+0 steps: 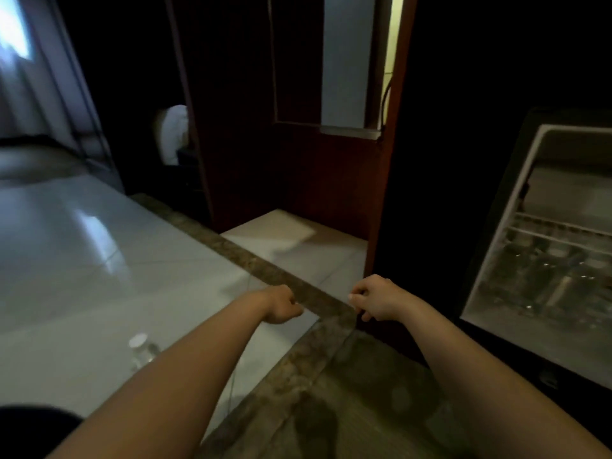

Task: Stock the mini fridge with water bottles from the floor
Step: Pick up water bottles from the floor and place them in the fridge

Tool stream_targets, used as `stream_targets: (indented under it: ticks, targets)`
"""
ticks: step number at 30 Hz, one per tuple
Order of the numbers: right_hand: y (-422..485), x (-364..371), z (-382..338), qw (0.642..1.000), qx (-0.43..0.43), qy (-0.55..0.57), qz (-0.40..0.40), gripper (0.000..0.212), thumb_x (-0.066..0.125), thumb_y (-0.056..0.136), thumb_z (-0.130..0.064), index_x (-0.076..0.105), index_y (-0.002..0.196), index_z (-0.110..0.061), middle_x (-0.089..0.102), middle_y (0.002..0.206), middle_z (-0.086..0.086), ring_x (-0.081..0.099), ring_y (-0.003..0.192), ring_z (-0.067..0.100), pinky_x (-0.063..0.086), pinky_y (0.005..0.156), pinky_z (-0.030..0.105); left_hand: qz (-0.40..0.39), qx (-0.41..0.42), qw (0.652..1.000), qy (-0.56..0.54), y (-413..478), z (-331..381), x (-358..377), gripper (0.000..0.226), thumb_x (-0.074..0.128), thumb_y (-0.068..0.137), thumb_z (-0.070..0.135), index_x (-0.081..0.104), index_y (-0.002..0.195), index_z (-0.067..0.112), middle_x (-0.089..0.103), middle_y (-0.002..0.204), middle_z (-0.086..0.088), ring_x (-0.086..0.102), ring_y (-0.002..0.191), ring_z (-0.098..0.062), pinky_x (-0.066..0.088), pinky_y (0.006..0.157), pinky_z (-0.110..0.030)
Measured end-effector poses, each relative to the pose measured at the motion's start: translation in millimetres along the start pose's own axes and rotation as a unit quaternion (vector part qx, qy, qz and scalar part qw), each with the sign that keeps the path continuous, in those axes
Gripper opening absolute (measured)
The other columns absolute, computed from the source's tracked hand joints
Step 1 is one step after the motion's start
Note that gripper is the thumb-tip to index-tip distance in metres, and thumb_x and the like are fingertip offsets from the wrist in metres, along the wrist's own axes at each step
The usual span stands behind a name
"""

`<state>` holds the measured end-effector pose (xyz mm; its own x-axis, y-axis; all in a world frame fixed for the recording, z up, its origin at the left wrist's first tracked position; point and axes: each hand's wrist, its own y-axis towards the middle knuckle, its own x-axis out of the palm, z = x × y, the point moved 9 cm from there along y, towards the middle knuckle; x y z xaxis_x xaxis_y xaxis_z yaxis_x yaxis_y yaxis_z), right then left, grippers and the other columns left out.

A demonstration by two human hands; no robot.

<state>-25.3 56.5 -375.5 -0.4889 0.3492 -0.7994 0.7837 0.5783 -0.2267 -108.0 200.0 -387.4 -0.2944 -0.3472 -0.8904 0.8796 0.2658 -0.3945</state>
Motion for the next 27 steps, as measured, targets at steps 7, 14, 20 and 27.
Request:
stream_targets:
  ticks: [7, 14, 20, 27]
  targets:
    - [4.8, 75.2, -21.1, 0.994, -0.027, 0.064, -0.083, 0.027, 0.048, 0.096, -0.026, 0.062, 0.109, -0.006, 0.061, 0.085, 0.004, 0.063, 0.073, 0.016, 0.047, 0.056, 0.021, 0.013, -0.128, 0.992, -0.009, -27.1, -87.3, 43.9, 0.05, 0.037, 0.098, 0.037, 0.048, 0.13, 0.0, 0.048, 0.137, -0.017, 0.048, 0.123, -0.032, 0.039, 0.102, -0.038]
    - [8.4, 130.3, -45.6, 0.988, -0.06, 0.034, -0.139, 0.029, 0.05, 0.095, -0.029, 0.062, 0.107, -0.005, 0.064, 0.089, 0.008, 0.062, 0.072, 0.016, 0.048, 0.061, 0.025, 0.103, -0.235, 0.967, -0.007, -56.6, -153.9, 89.9, 0.061, 0.045, 0.091, 0.044, 0.028, 0.142, 0.014, 0.018, 0.154, -0.011, 0.021, 0.14, -0.03, 0.023, 0.111, -0.047]
    - [6.8, 150.5, -42.3, 0.985, -0.07, -0.025, -0.155, 0.029, 0.051, 0.095, -0.03, 0.063, 0.11, -0.008, 0.063, 0.092, 0.007, 0.065, 0.084, 0.022, 0.053, 0.081, 0.035, 0.131, -0.364, 0.921, -0.038, -86.7, -207.4, 95.3, 0.073, 0.05, 0.09, 0.041, 0.011, 0.147, 0.017, 0.006, 0.156, -0.011, 0.01, 0.143, -0.033, 0.019, 0.111, -0.053]
    - [3.6, 164.5, -50.4, 0.981, -0.088, -0.061, -0.165, 0.028, 0.051, 0.095, -0.027, 0.063, 0.111, -0.008, 0.063, 0.095, 0.005, 0.061, 0.082, 0.019, 0.049, 0.071, 0.029, 0.17, -0.425, 0.866, -0.201, -103.1, -238.5, 118.2, 0.037, 0.048, 0.089, 0.011, 0.049, 0.126, 0.006, 0.052, 0.126, -0.015, 0.054, 0.115, -0.03, 0.046, 0.094, -0.035]
